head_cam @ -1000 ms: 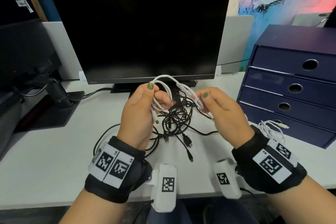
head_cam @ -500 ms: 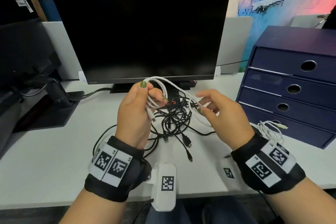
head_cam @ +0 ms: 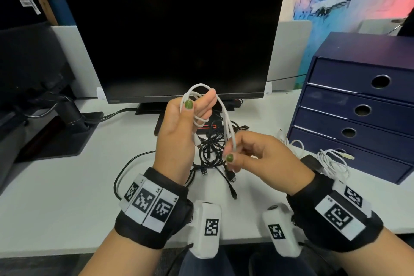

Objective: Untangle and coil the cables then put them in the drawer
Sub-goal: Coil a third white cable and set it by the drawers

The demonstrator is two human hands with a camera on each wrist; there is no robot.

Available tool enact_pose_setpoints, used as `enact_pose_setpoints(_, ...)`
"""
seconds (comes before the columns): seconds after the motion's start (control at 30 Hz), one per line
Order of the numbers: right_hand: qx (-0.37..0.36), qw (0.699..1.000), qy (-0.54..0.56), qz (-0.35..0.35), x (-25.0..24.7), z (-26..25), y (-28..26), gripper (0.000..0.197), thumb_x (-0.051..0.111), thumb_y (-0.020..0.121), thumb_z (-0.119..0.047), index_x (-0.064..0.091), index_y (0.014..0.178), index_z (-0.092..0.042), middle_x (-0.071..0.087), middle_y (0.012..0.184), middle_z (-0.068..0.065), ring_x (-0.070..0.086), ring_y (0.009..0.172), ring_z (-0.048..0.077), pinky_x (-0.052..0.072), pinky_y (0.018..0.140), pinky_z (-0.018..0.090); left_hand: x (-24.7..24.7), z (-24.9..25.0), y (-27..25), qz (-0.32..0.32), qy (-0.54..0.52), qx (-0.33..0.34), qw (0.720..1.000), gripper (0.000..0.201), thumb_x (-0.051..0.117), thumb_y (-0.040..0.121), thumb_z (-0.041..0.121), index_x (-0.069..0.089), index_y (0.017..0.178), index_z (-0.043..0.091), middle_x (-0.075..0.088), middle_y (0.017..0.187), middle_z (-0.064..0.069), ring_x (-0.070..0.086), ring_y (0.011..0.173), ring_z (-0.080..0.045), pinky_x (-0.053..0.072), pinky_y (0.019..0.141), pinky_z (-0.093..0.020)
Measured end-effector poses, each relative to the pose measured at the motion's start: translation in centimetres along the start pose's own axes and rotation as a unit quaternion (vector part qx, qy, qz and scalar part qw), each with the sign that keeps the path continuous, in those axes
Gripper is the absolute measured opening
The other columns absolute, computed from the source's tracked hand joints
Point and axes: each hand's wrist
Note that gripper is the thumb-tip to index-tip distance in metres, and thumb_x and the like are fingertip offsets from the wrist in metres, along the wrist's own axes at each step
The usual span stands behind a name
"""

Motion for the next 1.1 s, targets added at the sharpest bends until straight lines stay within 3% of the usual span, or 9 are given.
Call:
enact_pose_setpoints(0.1, -0.019, 0.999, 0.012, -0.025, 0.4, -0.5, -0.2, 0.023, 0.048, 0.088, -0.038, 0.061, 0.08, -0.02, 0.056, 0.065, 0.001, 0.05, 0.062, 0.025, 0.044, 0.062, 0.034, 0.0, -0.1, 0.0, 0.0, -0.007, -0.007, 1.0, 0.024, 0.028, 0.105, 0.021, 0.048, 0.112, 0.011, 0.066, 0.122, -0.007, 0.061, 0.117, -0.02, 0.044, 0.104, -0.04)
enact_pose_setpoints(0.3, -0.033, 0.996, 0.06, -0.054, 0.8, -1.2, 0.0, 0.017, 0.039, 0.094, -0.016, 0.054, 0.089, -0.009, 0.04, 0.057, 0.018, 0.033, 0.056, 0.036, 0.033, 0.056, 0.028, 0.4, -0.4, -0.3, -0.011, -0.053, -0.035, 0.998, 0.027, 0.028, 0.104, 0.02, 0.044, 0.12, 0.006, 0.065, 0.124, -0.008, 0.063, 0.114, -0.019, 0.05, 0.093, -0.025)
enact_pose_setpoints(0.47, -0.011, 0.994, 0.088, -0.059, 0.6, -1.2, -0.3, 0.013, 0.036, 0.091, -0.008, 0.048, 0.097, -0.008, 0.038, 0.056, 0.014, 0.029, 0.053, 0.033, 0.03, 0.054, 0.033, 0.3, -0.3, -0.2, 0.008, -0.081, -0.06, 0.995, 0.023, 0.031, 0.104, 0.019, 0.045, 0.118, 0.007, 0.064, 0.124, -0.009, 0.066, 0.108, -0.022, 0.053, 0.087, -0.026)
enact_pose_setpoints(0.57, -0.012, 0.993, 0.099, -0.062, 0.5, -1.6, -0.3, 0.013, 0.038, 0.088, -0.007, 0.047, 0.098, -0.009, 0.037, 0.056, 0.018, 0.03, 0.052, 0.034, 0.029, 0.053, 0.036, 0.5, -0.5, -0.4, -0.01, 0.024, -0.056, 0.998, 0.021, 0.036, 0.1, 0.033, 0.046, 0.111, 0.017, 0.067, 0.118, 0.002, 0.065, 0.107, -0.009, 0.052, 0.087, -0.024)
enact_pose_setpoints(0.63, -0.028, 0.994, 0.099, -0.047, 0.4, -2.2, -0.2, 0.024, 0.041, 0.086, -0.004, 0.051, 0.103, -0.017, 0.038, 0.059, 0.025, 0.033, 0.051, 0.036, 0.032, 0.051, 0.029, 0.5, -0.8, -0.7, -0.033, 0.178, -0.033, 0.983, 0.02, 0.041, 0.099, 0.04, 0.047, 0.104, 0.021, 0.067, 0.1, 0.009, 0.063, 0.091, 0.006, 0.049, 0.074, -0.018)
enact_pose_setpoints(0.77, -0.094, 0.992, 0.078, 0.027, -0.3, -2.9, 0.0, 0.057, 0.049, 0.09, -0.006, 0.04, 0.137, -0.037, 0.043, 0.062, 0.008, 0.045, 0.058, 0.013, 0.042, 0.059, 0.017, 0.4, -1.5, -1.2, -0.093, 0.321, -0.011, 0.942, 0.012, 0.038, 0.102, 0.024, 0.047, 0.105, 0.016, 0.06, 0.082, 0.006, 0.056, 0.074, -0.005, 0.046, 0.068, -0.031)
enact_pose_setpoints(0.9, -0.101, 0.986, -0.012, 0.129, -1.7, -2.9, 1.2, 0.051, 0.05, 0.094, -0.02, 0.037, 0.143, -0.028, 0.057, 0.095, 0.001, 0.055, 0.079, 0.001, 0.046, 0.076, 0.013, 0.4, -1.5, -1.4, -0.141, 0.34, -0.031, 0.929, 0.013, 0.035, 0.103, 0.027, 0.045, 0.105, 0.018, 0.068, 0.089, 0.014, 0.061, 0.084, 0.005, 0.05, 0.073, -0.026)
enact_pose_setpoints(0.97, -0.101, 0.978, -0.059, 0.174, -2.2, -3.0, 1.5, 0.045, 0.047, 0.095, -0.027, 0.041, 0.14, -0.028, 0.056, 0.12, -0.007, 0.056, 0.103, -0.003, 0.042, 0.088, 0.009, 0.5, -1.4, -1.5, -0.161, 0.345, -0.038, 0.924, 0.015, 0.033, 0.103, 0.028, 0.044, 0.106, 0.02, 0.071, 0.094, 0.015, 0.063, 0.092, 0.002, 0.051, 0.08, -0.029)
enact_pose_setpoints(1.1, -0.113, 0.96, -0.163, 0.2, -2.8, -3.1, 1.7, 0.035, 0.049, 0.096, -0.031, 0.051, 0.131, -0.033, 0.041, 0.143, -0.015, 0.034, 0.131, -0.006, 0.028, 0.109, 0.013, 0.3, -1.4, -1.4, -0.185, 0.369, -0.045, 0.91, 0.014, 0.031, 0.103, 0.029, 0.044, 0.104, 0.022, 0.07, 0.087, 0.013, 0.063, 0.087, 0.002, 0.05, 0.076, -0.02)
Point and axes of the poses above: each hand's wrist, its own y-axis towards the middle knuckle, its own x-axis out of the palm, z = x × y
